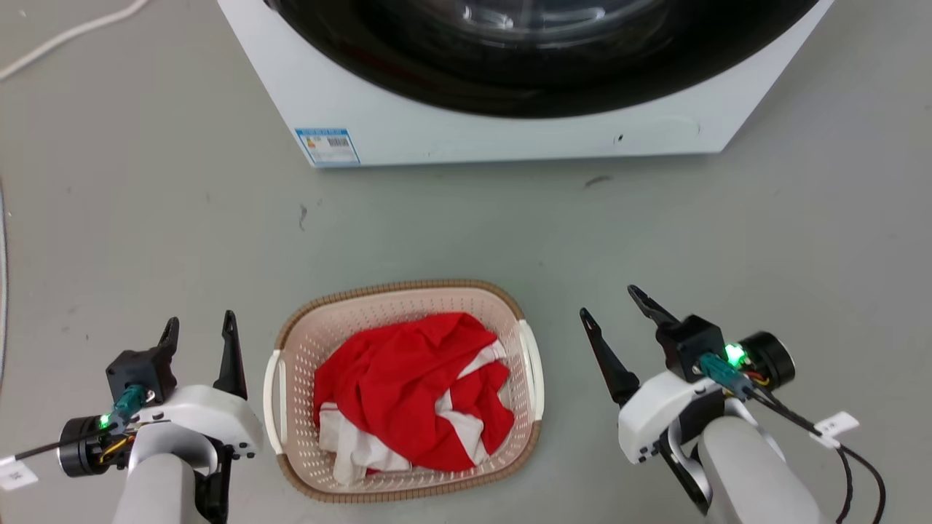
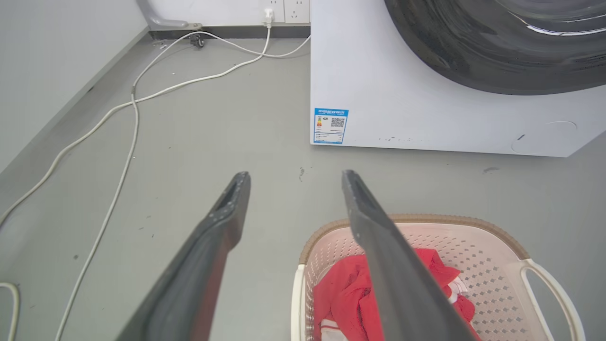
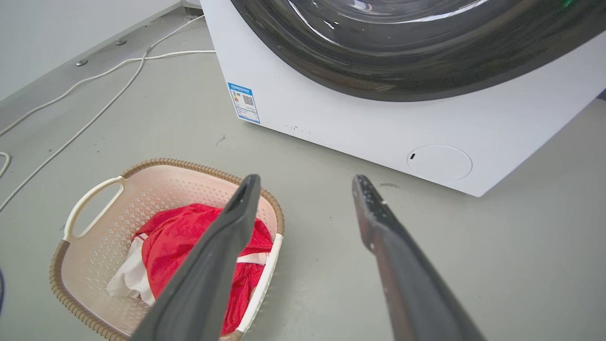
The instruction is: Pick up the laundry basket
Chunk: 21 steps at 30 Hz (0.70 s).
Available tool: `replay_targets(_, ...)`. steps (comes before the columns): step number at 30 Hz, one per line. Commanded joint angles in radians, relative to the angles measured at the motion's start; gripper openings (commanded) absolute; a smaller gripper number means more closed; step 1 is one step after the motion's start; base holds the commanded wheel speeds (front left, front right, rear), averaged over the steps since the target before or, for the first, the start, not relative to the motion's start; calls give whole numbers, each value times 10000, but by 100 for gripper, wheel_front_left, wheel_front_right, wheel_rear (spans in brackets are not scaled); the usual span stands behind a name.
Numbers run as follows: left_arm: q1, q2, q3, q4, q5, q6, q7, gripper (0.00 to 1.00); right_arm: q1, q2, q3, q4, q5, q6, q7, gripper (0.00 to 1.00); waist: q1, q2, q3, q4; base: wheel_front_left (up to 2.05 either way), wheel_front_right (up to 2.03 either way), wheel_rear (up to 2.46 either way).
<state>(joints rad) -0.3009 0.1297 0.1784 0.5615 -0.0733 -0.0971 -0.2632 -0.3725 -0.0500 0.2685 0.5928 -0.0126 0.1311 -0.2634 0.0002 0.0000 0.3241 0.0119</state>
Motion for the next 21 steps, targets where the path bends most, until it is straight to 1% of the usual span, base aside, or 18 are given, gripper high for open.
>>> replay_targets(1,-189,76,-2,210,29,-49,-25,100,-271,-7,71,145,-95,-7,-21,100,-2,0,449,17,0,0,0)
replay_targets(10,-1471,361,-181,1802,160,-161,-26,100,-1660,-7,925,1831,208,-7,-20,100,-2,0,1704,169,0,0,0)
replay_targets(16,-2104,454,-204,2679,148,-209,-26,100,-2438,-6,1339,2565,588,-7,-19,100,-2,0,2463,331,0,0,0)
replay_targets(21,-2489,387,-314,3119,160,-224,-26,100,-2927,-6,1575,3226,798,-7,-21,100,-2,0,2992,488,0,0,0)
